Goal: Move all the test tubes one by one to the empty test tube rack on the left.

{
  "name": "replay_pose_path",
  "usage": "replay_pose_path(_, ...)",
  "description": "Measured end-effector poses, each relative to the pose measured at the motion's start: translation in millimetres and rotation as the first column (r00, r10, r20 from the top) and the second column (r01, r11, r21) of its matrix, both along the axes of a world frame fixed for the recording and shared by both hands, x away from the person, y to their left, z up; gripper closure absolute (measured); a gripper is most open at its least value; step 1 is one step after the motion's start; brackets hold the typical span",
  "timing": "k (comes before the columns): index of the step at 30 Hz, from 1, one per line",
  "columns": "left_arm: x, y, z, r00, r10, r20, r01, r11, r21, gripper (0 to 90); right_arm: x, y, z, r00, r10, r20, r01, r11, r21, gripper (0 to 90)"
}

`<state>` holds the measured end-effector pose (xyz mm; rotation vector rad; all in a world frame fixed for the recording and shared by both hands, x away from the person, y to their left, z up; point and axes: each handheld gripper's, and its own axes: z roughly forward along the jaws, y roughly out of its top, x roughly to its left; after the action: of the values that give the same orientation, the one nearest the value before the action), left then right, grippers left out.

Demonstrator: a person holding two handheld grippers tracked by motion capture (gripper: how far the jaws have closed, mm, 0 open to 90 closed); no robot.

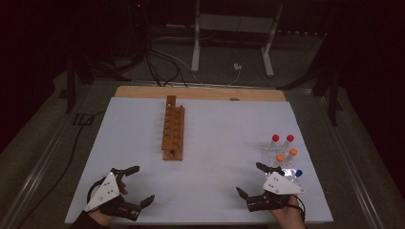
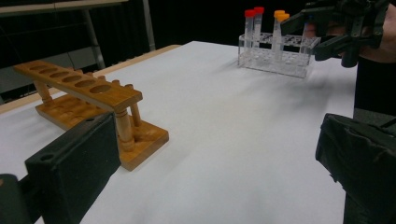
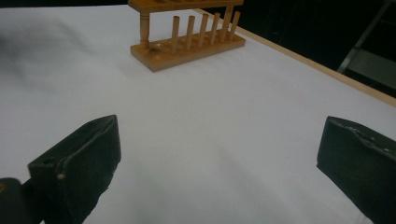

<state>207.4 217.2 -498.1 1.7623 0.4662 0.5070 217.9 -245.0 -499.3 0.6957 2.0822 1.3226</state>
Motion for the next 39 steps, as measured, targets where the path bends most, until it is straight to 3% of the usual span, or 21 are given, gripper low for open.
replay_pose_path(6, 0.4, 0.0, 0.3, 1.0000, 0.003, 0.000, -0.003, 1.0000, -0.004, 0.6, 1.4, 2.9, -3.4, 0.9991, 0.020, -0.037, -0.020, 1.000, -0.009, 0.0)
replay_pose_path(15, 0.6, -0.4, 0.7, 1.0000, 0.003, 0.000, -0.003, 1.0000, -0.007, 0.6, 2.1, 6.1, -5.0, 0.9986, 0.039, -0.037, -0.040, 0.999, -0.030, 0.0)
replay_pose_path(20, 0.3, 0.5, 0.4, 1.0000, 0.002, -0.002, -0.002, 1.0000, -0.008, 0.6, 1.9, 7.8, -1.0, 0.9958, 0.074, -0.054, -0.073, 0.997, 0.021, 0.0)
replay_pose_path(21, -0.1, 0.5, 0.5, 1.0000, -0.001, -0.002, 0.001, 1.0000, -0.006, 0.6, -0.2, 7.3, 5.0, 0.9953, 0.087, -0.044, -0.084, 0.995, 0.052, 0.0)
replay_pose_path(25, -1.1, 0.3, 0.3, 1.0000, -0.007, 0.001, 0.007, 1.0000, -0.002, 0.6, -2.0, 3.8, 13.9, 0.9965, 0.078, -0.029, -0.075, 0.993, 0.091, 0.0)
replay_pose_path(29, -0.4, 1.4, 0.4, 1.0000, -0.007, -0.002, 0.007, 0.9999, -0.011, 0.6, -4.4, -9.3, 29.0, 0.9998, 0.017, 0.010, -0.018, 0.988, 0.153, 0.0)
replay_pose_path(31, -0.6, 1.2, 0.3, 1.0000, -0.009, -0.001, 0.009, 0.9999, -0.008, 0.6, -5.4, -12.0, 31.8, 0.9998, 0.004, 0.018, -0.006, 0.988, 0.157, 0.0)
replay_pose_path(32, -0.8, 0.9, 0.3, 0.9999, -0.010, 0.000, 0.010, 0.9999, -0.006, 0.6, -6.2, -17.2, 35.7, 0.9990, -0.034, 0.029, 0.030, 0.990, 0.138, 0.0)
replay_pose_path(35, -1.2, 0.2, 0.4, 0.9999, -0.014, 0.002, 0.014, 0.9999, -0.003, 0.6, -6.1, -23.6, 38.1, 0.9979, -0.061, 0.021, 0.057, 0.988, 0.145, 0.0)
replay_pose_path(39, -0.9, 0.6, 0.5, 0.9999, -0.016, 0.001, 0.016, 0.9999, -0.006, 0.6, -7.4, -38.7, 44.9, 0.9838, -0.178, 0.022, 0.172, 0.972, 0.161, 0.0)
